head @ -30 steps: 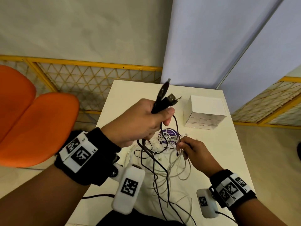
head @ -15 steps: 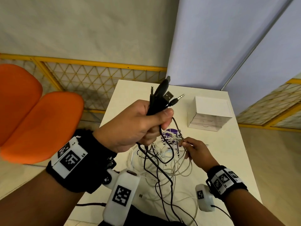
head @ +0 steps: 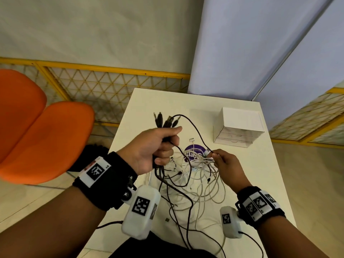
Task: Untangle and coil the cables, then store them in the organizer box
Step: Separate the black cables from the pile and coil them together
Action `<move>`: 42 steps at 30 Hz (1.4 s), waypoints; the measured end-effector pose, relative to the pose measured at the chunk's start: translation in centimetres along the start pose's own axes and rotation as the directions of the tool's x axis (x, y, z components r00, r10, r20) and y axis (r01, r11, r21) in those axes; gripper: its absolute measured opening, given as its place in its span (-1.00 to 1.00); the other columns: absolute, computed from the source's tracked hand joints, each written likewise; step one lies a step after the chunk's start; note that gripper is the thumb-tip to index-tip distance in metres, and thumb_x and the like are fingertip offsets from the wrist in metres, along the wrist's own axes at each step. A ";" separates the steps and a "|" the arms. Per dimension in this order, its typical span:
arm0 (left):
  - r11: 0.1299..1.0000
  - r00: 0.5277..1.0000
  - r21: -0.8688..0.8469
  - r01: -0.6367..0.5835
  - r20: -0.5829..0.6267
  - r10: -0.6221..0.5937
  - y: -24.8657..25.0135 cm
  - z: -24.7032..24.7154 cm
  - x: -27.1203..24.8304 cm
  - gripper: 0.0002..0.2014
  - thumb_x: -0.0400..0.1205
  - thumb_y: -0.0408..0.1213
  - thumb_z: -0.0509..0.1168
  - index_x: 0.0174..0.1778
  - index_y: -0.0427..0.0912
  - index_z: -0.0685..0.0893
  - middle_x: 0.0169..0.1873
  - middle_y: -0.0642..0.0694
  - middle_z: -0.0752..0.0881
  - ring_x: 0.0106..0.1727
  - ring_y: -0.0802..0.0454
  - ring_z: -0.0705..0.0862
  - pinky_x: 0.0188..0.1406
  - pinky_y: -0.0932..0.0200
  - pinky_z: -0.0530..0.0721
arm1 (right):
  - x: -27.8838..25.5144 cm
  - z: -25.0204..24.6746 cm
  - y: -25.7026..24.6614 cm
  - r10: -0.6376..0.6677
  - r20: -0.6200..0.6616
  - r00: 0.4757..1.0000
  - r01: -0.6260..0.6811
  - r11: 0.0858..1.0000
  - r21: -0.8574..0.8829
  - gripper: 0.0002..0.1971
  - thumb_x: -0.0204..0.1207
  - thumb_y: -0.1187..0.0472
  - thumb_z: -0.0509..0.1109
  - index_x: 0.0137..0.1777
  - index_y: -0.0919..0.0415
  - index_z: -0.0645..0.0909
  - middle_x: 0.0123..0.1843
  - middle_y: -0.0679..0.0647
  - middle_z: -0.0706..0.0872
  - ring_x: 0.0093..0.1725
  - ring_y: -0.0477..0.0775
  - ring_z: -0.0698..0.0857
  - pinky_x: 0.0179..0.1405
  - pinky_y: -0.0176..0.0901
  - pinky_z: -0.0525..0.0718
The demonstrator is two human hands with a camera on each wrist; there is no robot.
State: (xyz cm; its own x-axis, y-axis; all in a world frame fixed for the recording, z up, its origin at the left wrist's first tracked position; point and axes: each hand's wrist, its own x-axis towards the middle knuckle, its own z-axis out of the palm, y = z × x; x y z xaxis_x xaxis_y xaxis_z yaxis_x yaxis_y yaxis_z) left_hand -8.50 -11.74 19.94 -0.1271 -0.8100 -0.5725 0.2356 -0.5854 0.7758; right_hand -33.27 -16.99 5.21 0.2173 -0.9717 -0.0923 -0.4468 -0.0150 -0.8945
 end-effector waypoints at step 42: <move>0.927 0.941 0.185 -0.328 -0.026 0.338 -2.6 2.8 1.3 -0.71 0.76 -0.23 0.27 -0.25 -0.23 0.73 -0.56 -0.06 0.25 -0.56 0.10 0.13 -0.59 0.27 0.12 | -0.4 1.0 -3.5 -0.286 0.147 0.947 0.316 0.911 -0.266 -0.70 0.63 0.27 0.37 -0.11 -0.24 0.58 -0.21 -0.31 0.63 -0.21 -0.25 0.61 -0.23 -0.29 0.49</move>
State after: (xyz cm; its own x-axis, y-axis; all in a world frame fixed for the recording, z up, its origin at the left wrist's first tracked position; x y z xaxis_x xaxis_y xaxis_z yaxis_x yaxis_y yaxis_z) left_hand -11.98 -11.38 17.89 -0.0146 -0.9589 -0.2834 0.0820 -0.2836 0.9554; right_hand -30.99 -16.29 7.93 0.4614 -0.8811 0.1041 -0.5687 -0.3837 -0.7276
